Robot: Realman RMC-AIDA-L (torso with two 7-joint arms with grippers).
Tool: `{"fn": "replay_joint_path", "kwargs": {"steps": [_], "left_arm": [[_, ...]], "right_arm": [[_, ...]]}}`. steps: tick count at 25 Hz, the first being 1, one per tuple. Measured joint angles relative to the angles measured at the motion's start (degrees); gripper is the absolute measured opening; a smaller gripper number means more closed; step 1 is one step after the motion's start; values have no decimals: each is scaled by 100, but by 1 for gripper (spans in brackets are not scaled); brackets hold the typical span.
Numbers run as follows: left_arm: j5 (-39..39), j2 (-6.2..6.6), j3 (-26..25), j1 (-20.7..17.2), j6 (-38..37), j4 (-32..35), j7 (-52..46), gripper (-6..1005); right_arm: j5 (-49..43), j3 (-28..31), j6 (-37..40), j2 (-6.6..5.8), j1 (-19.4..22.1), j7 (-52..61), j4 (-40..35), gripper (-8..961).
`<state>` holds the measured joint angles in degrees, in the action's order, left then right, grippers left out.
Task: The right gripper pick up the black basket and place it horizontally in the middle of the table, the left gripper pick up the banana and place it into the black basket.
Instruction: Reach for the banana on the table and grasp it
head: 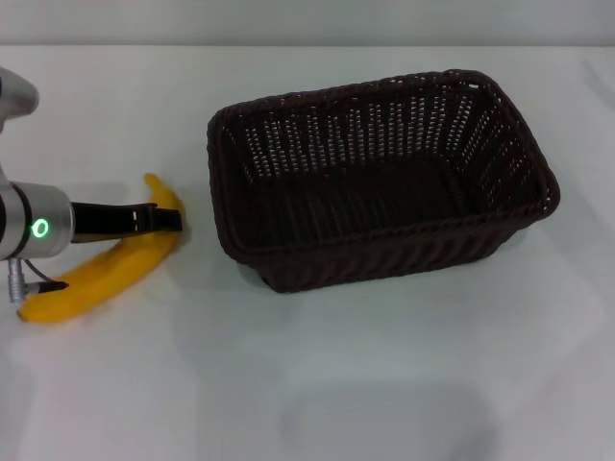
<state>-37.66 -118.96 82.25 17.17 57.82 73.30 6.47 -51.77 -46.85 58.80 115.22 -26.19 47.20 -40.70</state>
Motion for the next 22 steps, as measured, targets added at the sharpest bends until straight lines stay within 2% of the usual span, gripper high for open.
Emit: {"fn": "replay_joint_path", "kwargs": {"steps": [2, 8, 22], "left_arm": [[-67, 8, -26, 9, -21, -53, 0, 732], [-155, 8, -137, 22, -41, -110, 10, 516], [-198, 8, -377, 26, -204, -45, 123, 494]], "right_arm": [[1, 0, 2, 0, 0, -1, -2, 844], [1, 0, 20, -5, -15, -1, -3, 844], [1, 0, 27, -8, -10, -1, 0, 844]]}}
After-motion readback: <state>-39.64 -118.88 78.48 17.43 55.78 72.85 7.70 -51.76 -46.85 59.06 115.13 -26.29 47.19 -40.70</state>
